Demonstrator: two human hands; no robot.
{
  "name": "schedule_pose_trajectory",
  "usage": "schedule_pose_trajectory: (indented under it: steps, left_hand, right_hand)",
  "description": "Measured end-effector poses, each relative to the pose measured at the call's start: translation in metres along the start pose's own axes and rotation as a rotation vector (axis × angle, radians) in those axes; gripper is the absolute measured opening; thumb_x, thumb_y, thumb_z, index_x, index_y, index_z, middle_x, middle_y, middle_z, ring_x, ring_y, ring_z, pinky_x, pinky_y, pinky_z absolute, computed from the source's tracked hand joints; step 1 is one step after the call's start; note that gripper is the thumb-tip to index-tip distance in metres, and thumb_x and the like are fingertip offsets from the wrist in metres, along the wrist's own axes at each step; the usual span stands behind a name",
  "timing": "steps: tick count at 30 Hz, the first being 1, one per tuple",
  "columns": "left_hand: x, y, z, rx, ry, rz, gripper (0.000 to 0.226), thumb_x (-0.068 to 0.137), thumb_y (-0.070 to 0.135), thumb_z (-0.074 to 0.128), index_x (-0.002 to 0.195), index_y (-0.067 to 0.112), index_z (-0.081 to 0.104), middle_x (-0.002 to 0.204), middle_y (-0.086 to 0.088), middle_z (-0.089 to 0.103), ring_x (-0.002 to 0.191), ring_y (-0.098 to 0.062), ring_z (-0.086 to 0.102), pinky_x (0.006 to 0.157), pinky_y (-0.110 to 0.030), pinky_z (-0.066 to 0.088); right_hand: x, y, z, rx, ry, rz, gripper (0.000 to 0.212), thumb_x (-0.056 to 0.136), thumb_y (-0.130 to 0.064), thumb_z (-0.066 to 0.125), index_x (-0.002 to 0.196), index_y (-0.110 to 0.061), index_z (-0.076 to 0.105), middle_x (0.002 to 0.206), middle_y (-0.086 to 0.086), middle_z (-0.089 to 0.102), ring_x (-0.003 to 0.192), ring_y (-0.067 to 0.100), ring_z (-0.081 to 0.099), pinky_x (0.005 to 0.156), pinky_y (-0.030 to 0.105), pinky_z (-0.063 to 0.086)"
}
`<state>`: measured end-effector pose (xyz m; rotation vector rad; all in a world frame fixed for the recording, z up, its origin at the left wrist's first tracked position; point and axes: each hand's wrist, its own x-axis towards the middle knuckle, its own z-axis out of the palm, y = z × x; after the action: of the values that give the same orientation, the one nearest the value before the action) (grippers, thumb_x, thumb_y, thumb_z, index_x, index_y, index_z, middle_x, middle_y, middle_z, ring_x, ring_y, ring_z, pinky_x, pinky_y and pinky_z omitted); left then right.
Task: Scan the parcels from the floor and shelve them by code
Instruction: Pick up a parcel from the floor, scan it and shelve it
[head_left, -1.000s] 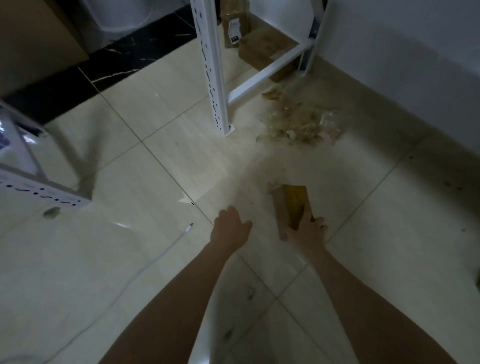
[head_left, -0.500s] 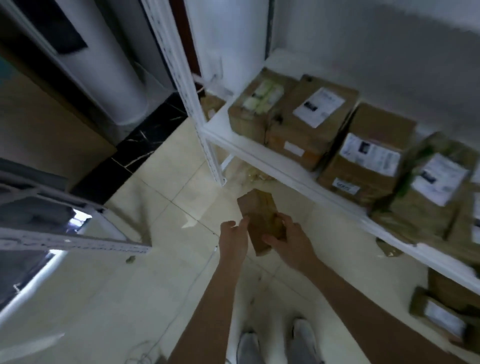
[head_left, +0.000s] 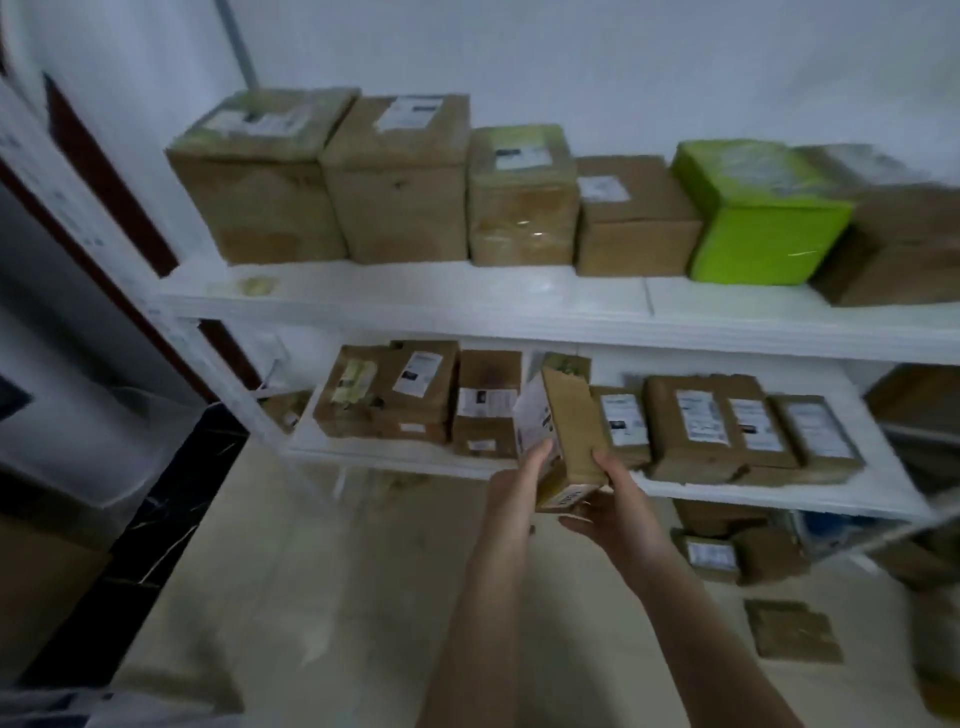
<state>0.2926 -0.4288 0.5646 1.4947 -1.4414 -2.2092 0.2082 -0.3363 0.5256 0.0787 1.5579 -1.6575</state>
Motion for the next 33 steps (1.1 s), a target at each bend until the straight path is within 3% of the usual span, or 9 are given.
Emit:
schedule_pose_trajectory:
  steps: [2, 5, 10, 13, 17, 21, 25, 29, 33]
  left_hand:
    - [-0.016, 0.008, 0.032, 0.032, -0.082, 0.061, 0.047, 0.074, 0.068, 0.068, 0.104, 0.031, 0.073, 0.095, 0.009, 0.075, 0.091, -0.010, 0.068, 0.078, -0.031, 0.051]
    - [-0.038, 0.022, 0.076, 0.080, -0.179, 0.158, 0.041, 0.084, 0.056, 0.070, 0.114, 0.029, 0.072, 0.100, 0.010, 0.077, 0.092, -0.010, 0.072, 0.077, -0.029, 0.056]
    - [-0.064, 0.018, 0.152, 0.093, -0.284, 0.211, 0.029, 0.091, 0.049, 0.064, 0.108, 0.026, 0.069, 0.101, 0.005, 0.077, 0.098, -0.016, 0.070, 0.089, -0.035, 0.052]
    - [-0.078, 0.002, 0.206, -0.027, -0.321, 0.211, 0.024, 0.096, 0.037, 0.059, 0.111, 0.021, 0.069, 0.108, -0.002, 0.075, 0.097, -0.021, 0.071, 0.084, -0.036, 0.057]
    - [-0.103, -0.025, 0.284, -0.058, -0.366, 0.227, 0.023, 0.098, 0.033, 0.058, 0.111, 0.018, 0.070, 0.108, -0.005, 0.076, 0.095, -0.023, 0.072, 0.089, -0.042, 0.058]
    - [-0.129, -0.048, 0.364, -0.033, -0.411, 0.240, 0.019, 0.097, 0.030, 0.061, 0.108, 0.017, 0.071, 0.100, -0.004, 0.078, 0.095, -0.024, 0.073, 0.088, -0.042, 0.058]
    - [-0.151, -0.067, 0.431, 0.020, -0.475, 0.249, 0.023, 0.097, 0.027, 0.061, 0.116, 0.016, 0.068, 0.099, -0.001, 0.078, 0.096, -0.022, 0.072, 0.084, -0.041, 0.058]
    - [-0.167, -0.079, 0.481, 0.076, -0.538, 0.243, 0.019, 0.098, 0.027, 0.062, 0.112, 0.017, 0.068, 0.097, -0.001, 0.078, 0.096, -0.021, 0.072, 0.088, -0.043, 0.058]
    - [-0.172, -0.085, 0.523, 0.136, -0.596, 0.257, 0.016, 0.097, 0.027, 0.063, 0.109, 0.017, 0.068, 0.099, -0.002, 0.078, 0.094, -0.019, 0.073, 0.080, -0.038, 0.059]
  right_hand:
    - [-0.015, -0.019, -0.021, 0.098, -0.001, -0.037, 0.038, 0.098, -0.043, 0.051, 0.115, -0.014, 0.067, 0.098, 0.011, 0.075, 0.092, 0.025, 0.070, 0.083, 0.039, 0.055]
    - [-0.036, -0.046, -0.060, 0.181, -0.003, -0.122, 0.039, 0.099, -0.046, 0.046, 0.113, -0.016, 0.067, 0.090, 0.007, 0.075, 0.079, 0.019, 0.071, 0.068, 0.032, 0.056]
    - [-0.065, -0.079, -0.143, 0.274, 0.007, -0.173, 0.056, 0.097, -0.056, 0.041, 0.108, -0.010, 0.070, 0.088, 0.013, 0.069, 0.071, 0.020, 0.064, 0.062, 0.028, 0.056]
    - [-0.083, -0.092, -0.200, 0.351, -0.036, -0.186, 0.064, 0.097, -0.059, 0.038, 0.112, -0.006, 0.071, 0.090, 0.018, 0.069, 0.069, 0.022, 0.065, 0.057, 0.027, 0.058]
    - [-0.118, -0.106, -0.284, 0.346, -0.052, -0.251, 0.057, 0.099, -0.054, 0.037, 0.115, -0.009, 0.070, 0.095, 0.020, 0.074, 0.071, 0.023, 0.071, 0.060, 0.029, 0.059]
    - [-0.151, -0.118, -0.370, 0.242, 0.101, -0.321, 0.042, 0.102, -0.044, 0.040, 0.121, -0.018, 0.067, 0.105, 0.011, 0.074, 0.079, 0.021, 0.072, 0.068, 0.029, 0.059]
    - [-0.180, -0.124, -0.442, 0.205, 0.276, -0.358, 0.040, 0.102, -0.044, 0.043, 0.119, -0.018, 0.068, 0.109, 0.009, 0.073, 0.089, 0.024, 0.069, 0.071, 0.030, 0.052]
    - [-0.204, -0.131, -0.490, 0.189, 0.374, -0.443, 0.040, 0.099, -0.045, 0.049, 0.120, -0.017, 0.069, 0.111, 0.007, 0.074, 0.103, 0.029, 0.068, 0.085, 0.042, 0.053]
    - [-0.210, -0.136, -0.523, 0.208, 0.443, -0.488, 0.040, 0.095, -0.047, 0.059, 0.118, -0.016, 0.070, 0.106, 0.008, 0.075, 0.093, 0.022, 0.068, 0.075, 0.034, 0.051]
